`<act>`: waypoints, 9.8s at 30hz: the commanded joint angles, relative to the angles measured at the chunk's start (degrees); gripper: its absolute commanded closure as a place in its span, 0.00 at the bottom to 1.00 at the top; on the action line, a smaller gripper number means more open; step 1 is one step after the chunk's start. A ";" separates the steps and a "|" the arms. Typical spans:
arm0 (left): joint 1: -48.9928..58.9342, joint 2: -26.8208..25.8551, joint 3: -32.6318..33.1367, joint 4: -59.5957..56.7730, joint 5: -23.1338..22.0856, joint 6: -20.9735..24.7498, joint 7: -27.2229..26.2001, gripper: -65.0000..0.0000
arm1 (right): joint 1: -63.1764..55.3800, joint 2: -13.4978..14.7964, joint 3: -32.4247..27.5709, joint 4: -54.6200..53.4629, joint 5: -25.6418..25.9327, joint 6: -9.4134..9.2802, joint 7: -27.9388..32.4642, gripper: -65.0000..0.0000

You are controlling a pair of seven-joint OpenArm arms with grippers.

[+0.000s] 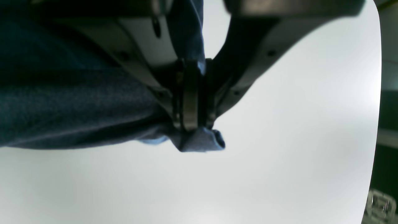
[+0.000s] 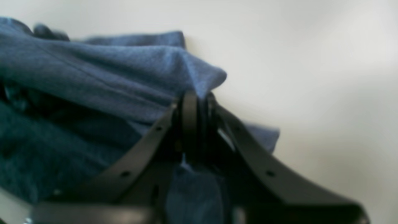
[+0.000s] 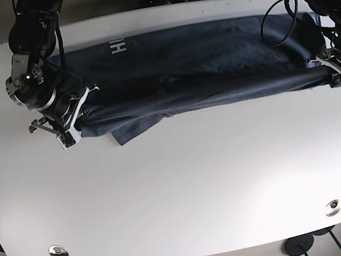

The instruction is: Fold the T-shirt properly

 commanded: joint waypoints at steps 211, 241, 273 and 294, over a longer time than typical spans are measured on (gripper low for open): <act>5.09 1.70 28.72 -9.27 -18.17 7.22 -7.98 0.90 | 5.41 -1.99 18.50 -15.24 20.84 2.81 -5.87 0.96; 4.74 4.07 36.02 -9.36 -18.08 7.48 -7.98 0.90 | 4.53 -11.74 -30.90 -5.74 6.69 -1.15 1.69 0.95; 8.69 -2.17 14.39 3.21 -18.43 7.13 -7.72 0.90 | 1.36 -11.48 -25.45 -1.61 6.07 -0.79 3.10 0.20; 14.41 2.84 42.44 3.39 -18.17 7.22 -8.16 0.90 | 20.35 -7.70 -16.04 -38.71 5.54 -1.23 22.26 0.88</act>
